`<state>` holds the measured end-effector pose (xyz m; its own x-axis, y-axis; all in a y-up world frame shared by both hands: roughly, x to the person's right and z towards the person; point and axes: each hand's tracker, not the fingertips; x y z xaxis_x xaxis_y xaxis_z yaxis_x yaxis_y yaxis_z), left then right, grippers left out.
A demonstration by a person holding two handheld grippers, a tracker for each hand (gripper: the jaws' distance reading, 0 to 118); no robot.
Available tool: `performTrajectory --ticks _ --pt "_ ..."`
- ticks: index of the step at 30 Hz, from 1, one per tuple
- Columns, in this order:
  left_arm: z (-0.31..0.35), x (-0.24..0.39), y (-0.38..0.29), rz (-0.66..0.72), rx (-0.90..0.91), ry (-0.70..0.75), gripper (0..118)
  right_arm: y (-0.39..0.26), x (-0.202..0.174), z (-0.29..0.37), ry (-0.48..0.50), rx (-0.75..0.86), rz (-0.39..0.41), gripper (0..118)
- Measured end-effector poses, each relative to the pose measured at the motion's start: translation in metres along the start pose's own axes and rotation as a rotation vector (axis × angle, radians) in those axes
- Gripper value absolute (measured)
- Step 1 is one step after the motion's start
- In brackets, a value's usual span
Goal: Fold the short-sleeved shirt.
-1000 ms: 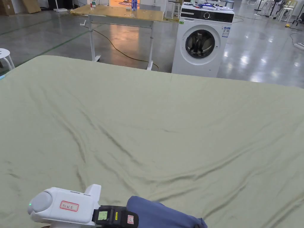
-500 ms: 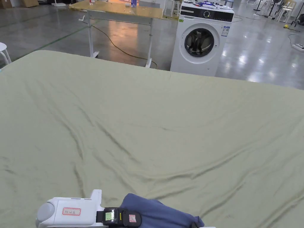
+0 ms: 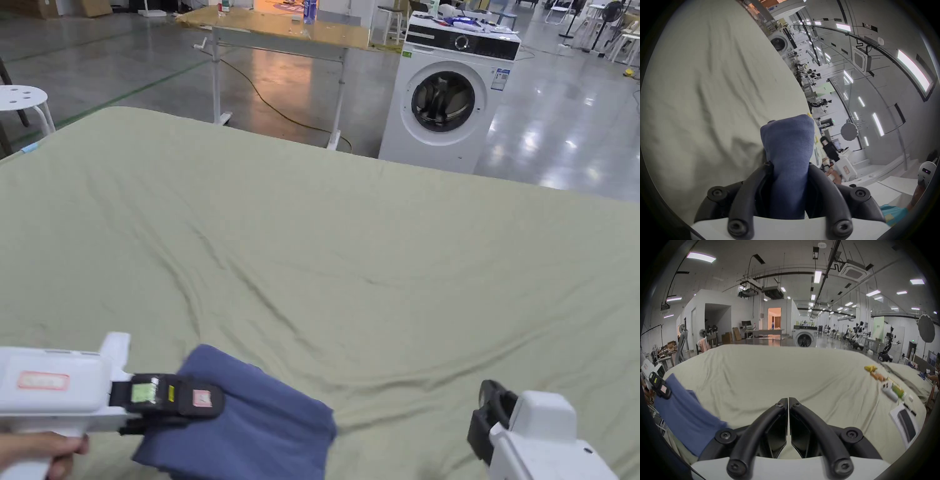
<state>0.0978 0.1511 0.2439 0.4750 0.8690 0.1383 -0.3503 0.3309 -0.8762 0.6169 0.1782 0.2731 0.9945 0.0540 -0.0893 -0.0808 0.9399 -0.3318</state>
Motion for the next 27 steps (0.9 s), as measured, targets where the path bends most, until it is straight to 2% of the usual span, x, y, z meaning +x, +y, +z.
performTrajectory --ticks 5,6,9,10,16,17,18,21,22,23,25,27 --pt "0.09 -0.005 0.047 -0.013 0.052 0.154 20 0.03 0.01 -0.01 -0.024 0.044 0.023 0" --pt "0.125 -0.037 0.069 -0.011 0.06 0.203 20 0.033 0.011 -0.011 -0.028 0.048 0.029 1" --pt "0.174 -0.045 0.09 -0.019 0.079 0.305 20 0.037 0.014 -0.014 -0.034 0.053 0.028 0" --pt "0.179 -0.03 0.092 -0.018 0.079 0.331 20 0.037 0.014 -0.015 -0.033 0.052 0.025 1" --pt "0.235 -0.048 0.115 0.014 0.103 0.545 20 0.029 0.012 -0.015 -0.033 0.028 0.02 0" --pt "0.239 -0.05 0.116 0.025 0.096 0.583 20 0.027 0.012 -0.015 -0.033 0.023 0.02 0" --pt "0.226 -0.025 0.098 0.033 0.095 0.617 20 0.026 0.012 -0.015 -0.033 0.017 0.021 0" --pt "0.223 -0.029 0.093 0.057 0.082 0.698 21 0.022 0.012 -0.016 -0.035 0.004 0.02 1" --pt "0.233 -0.05 0.103 0.059 0.076 0.734 22 0.021 0.012 -0.016 -0.036 0.0 0.019 1" --pt "0.229 -0.052 0.101 0.063 0.074 0.765 26 0.02 0.012 -0.017 -0.035 -0.004 0.017 1" --pt "0.22 -0.052 0.098 0.046 0.065 0.847 46 0.019 0.012 -0.019 -0.032 -0.013 0.015 1" --pt "0.217 -0.055 0.096 -0.011 0.069 0.964 59 0.018 0.012 -0.02 -0.03 -0.018 0.017 1"
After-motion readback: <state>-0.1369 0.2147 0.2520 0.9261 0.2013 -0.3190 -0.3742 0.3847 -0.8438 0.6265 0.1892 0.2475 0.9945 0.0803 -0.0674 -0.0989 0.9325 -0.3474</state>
